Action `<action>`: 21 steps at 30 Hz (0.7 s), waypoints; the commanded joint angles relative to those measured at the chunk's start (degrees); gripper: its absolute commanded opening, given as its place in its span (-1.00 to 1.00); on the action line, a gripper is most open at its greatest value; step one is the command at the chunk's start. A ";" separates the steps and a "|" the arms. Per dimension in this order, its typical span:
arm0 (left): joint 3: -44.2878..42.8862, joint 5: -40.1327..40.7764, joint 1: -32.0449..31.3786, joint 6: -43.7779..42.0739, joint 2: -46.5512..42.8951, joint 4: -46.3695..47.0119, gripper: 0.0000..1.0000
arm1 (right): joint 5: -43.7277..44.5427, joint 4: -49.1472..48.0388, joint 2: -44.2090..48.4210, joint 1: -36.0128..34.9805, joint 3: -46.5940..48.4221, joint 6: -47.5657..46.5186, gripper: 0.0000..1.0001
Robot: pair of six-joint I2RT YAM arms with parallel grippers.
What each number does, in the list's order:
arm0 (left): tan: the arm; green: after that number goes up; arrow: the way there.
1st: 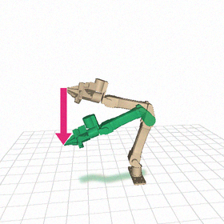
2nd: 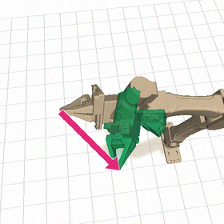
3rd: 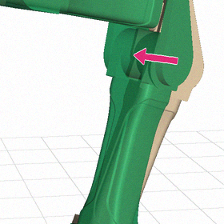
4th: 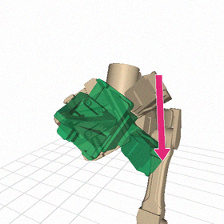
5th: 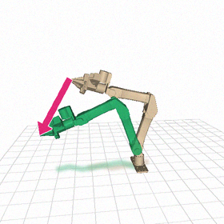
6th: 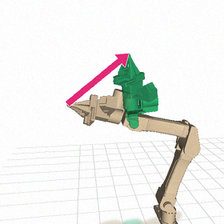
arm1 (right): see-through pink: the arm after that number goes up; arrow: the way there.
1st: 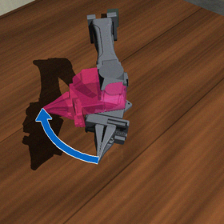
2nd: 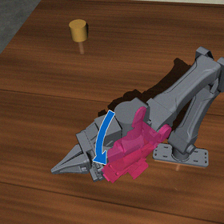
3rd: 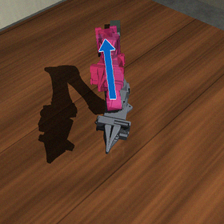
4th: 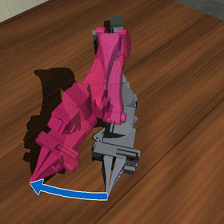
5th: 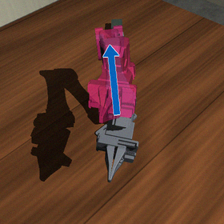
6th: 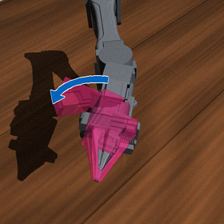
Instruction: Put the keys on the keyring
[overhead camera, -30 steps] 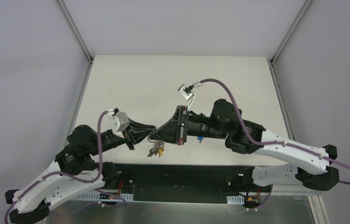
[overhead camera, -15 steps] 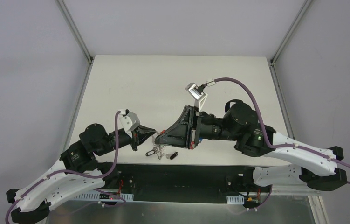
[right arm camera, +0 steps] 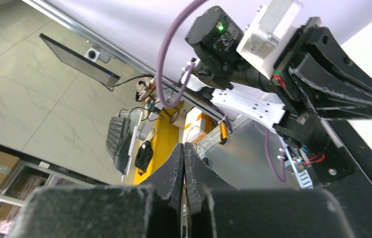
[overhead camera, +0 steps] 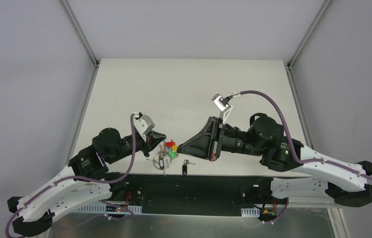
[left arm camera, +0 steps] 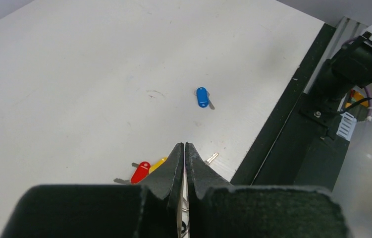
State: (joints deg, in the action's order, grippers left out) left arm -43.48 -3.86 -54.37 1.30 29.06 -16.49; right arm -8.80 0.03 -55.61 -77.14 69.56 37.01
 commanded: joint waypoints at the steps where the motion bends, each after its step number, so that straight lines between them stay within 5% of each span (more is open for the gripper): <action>1: -2.25 7.05 -0.17 3.14 2.13 -1.36 -1.00 | 6.45 5.19 3.28 -0.33 -1.88 -3.06 -1.00; 3: -2.30 9.54 -0.10 4.39 2.75 -2.40 -0.92 | 8.36 8.97 3.70 -0.29 -2.44 -4.10 -1.00; 7: -2.01 14.89 -0.06 8.05 4.22 -4.80 -0.62 | 14.30 17.40 3.26 -0.07 -3.86 -5.84 -0.53; 11: -1.73 18.11 -0.06 12.43 5.86 -7.97 -0.41 | 19.88 23.18 3.03 0.60 -6.66 -6.01 -0.27; 21: 3.41 22.19 -0.06 26.30 8.68 -11.63 0.03 | 24.57 22.21 -1.06 2.92 -19.13 -6.28 0.21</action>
State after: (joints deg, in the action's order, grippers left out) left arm -42.33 14.09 -54.35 19.29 37.32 -26.20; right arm 12.49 22.79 -54.33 -75.24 52.60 31.83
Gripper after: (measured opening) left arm 0.479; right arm 0.574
